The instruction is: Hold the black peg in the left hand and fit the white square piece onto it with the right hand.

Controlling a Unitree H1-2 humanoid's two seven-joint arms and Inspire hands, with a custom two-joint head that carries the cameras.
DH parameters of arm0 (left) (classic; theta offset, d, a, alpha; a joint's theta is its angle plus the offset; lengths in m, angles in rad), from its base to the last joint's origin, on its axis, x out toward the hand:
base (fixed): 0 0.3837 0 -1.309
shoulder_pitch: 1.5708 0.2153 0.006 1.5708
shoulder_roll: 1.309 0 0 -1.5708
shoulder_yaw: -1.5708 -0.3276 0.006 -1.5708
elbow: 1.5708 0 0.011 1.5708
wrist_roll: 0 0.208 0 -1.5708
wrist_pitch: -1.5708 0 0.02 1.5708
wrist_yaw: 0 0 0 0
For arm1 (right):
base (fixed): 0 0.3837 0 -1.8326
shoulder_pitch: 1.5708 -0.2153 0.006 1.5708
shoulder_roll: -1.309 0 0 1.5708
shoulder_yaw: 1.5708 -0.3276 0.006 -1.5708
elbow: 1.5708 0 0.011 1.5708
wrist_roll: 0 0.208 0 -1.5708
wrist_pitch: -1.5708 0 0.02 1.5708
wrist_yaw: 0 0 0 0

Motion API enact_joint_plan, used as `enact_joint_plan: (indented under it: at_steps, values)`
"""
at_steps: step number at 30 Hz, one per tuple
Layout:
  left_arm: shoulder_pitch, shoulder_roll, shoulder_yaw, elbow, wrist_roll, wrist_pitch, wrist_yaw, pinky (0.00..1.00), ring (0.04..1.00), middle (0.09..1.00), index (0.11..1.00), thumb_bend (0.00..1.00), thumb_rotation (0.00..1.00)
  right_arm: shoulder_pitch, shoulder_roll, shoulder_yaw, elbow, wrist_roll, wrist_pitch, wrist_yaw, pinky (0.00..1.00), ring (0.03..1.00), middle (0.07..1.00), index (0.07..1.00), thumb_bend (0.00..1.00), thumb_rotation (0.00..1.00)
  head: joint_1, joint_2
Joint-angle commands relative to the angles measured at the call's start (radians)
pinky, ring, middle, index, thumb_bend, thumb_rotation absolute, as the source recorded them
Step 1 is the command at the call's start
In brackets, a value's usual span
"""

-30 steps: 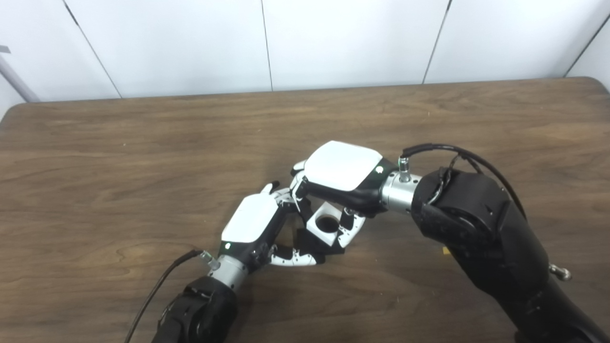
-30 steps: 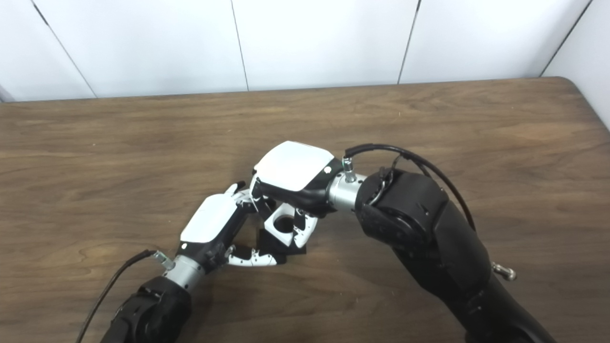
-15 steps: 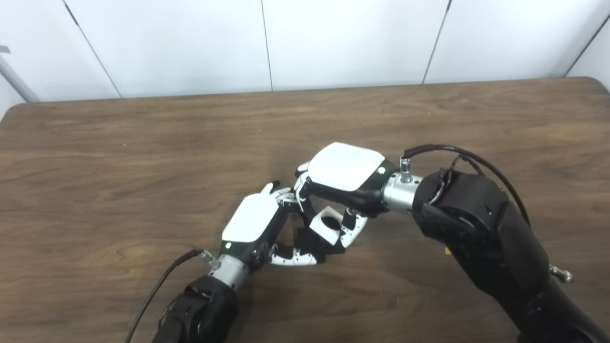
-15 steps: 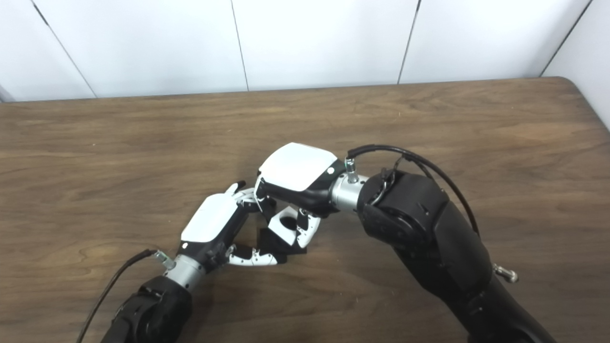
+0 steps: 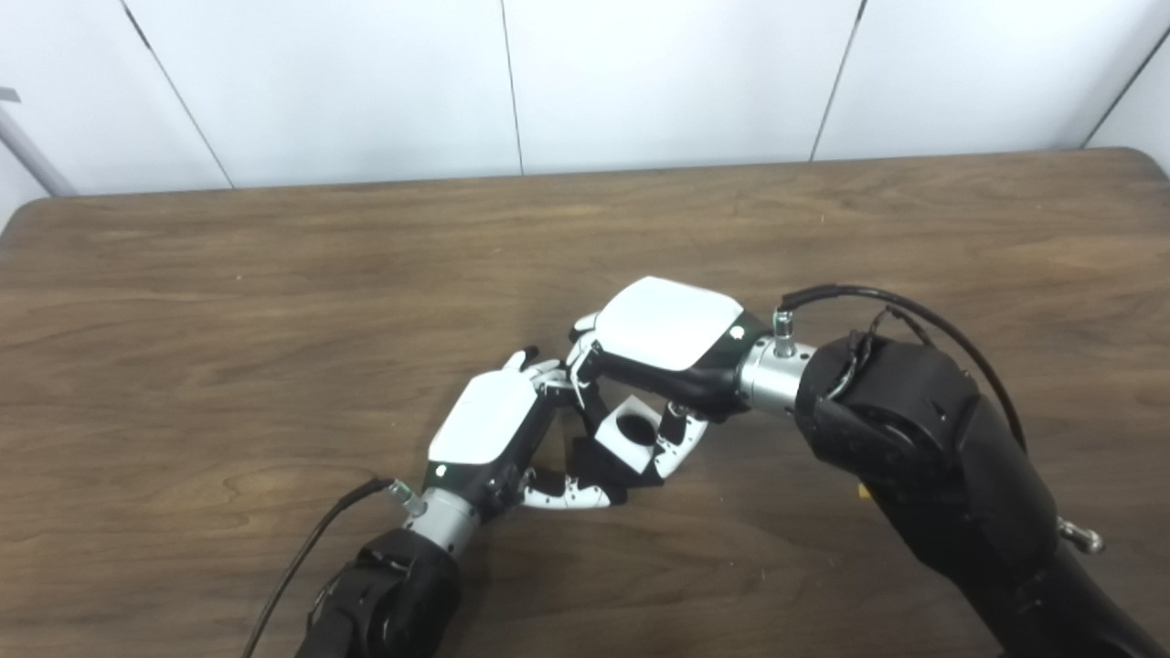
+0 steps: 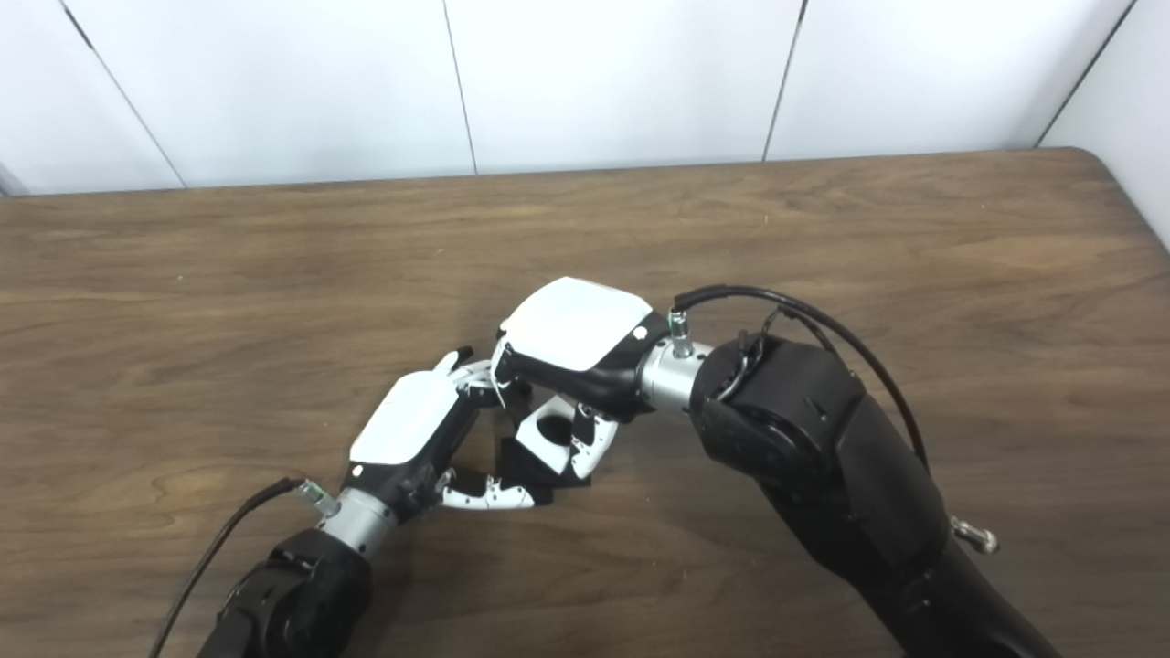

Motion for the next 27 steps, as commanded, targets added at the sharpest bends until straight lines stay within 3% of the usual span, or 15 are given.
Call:
enact_joint_plan:
  at_steps: [1,18,19,20,22,27]
  values:
    - [0.0,0.0,-0.021,0.012,0.007,0.015,-0.048,1.0,0.868,0.766,0.485,0.52,0.05,-0.025,0.006,-0.011,-0.023,0.008,-0.004,-0.017,0.83,0.881,0.766,0.484,0.52,0.14,0.0,0.001]
    - [-0.003,-0.002,-0.023,0.011,0.01,0.018,-0.051,1.0,0.87,0.765,0.485,0.52,0.05,-0.03,-0.004,-0.004,-0.03,-0.031,0.003,0.021,0.82,0.891,0.774,0.491,0.52,0.15,0.002,0.003]
    - [-0.003,-0.002,-0.023,0.01,0.01,0.02,-0.053,1.0,0.871,0.766,0.485,0.52,0.05,-0.029,-0.003,-0.005,-0.03,-0.03,0.004,0.022,0.82,0.891,0.776,0.541,0.72,0.2,0.002,0.003]
    - [-0.003,-0.002,-0.023,0.009,0.011,0.022,-0.054,1.0,0.871,0.766,0.485,0.52,0.05,-0.028,-0.002,-0.006,-0.03,-0.028,0.005,0.023,0.82,0.892,0.781,0.579,0.85,0.23,0.002,0.003]
    - [-0.003,-0.001,-0.024,0.007,0.01,0.023,-0.055,1.0,0.871,0.766,0.485,0.52,0.05,-0.027,0.002,-0.009,-0.034,-0.026,0.017,0.036,0.83,0.898,0.794,0.614,0.93,0.27,0.002,0.003]
    - [-0.003,0.001,-0.025,0.011,0.009,0.018,-0.049,1.0,0.87,0.765,0.485,0.52,0.05,-0.028,0.006,-0.015,-0.042,-0.023,0.034,0.055,0.85,0.909,0.831,0.651,0.99,0.31,0.002,0.003]
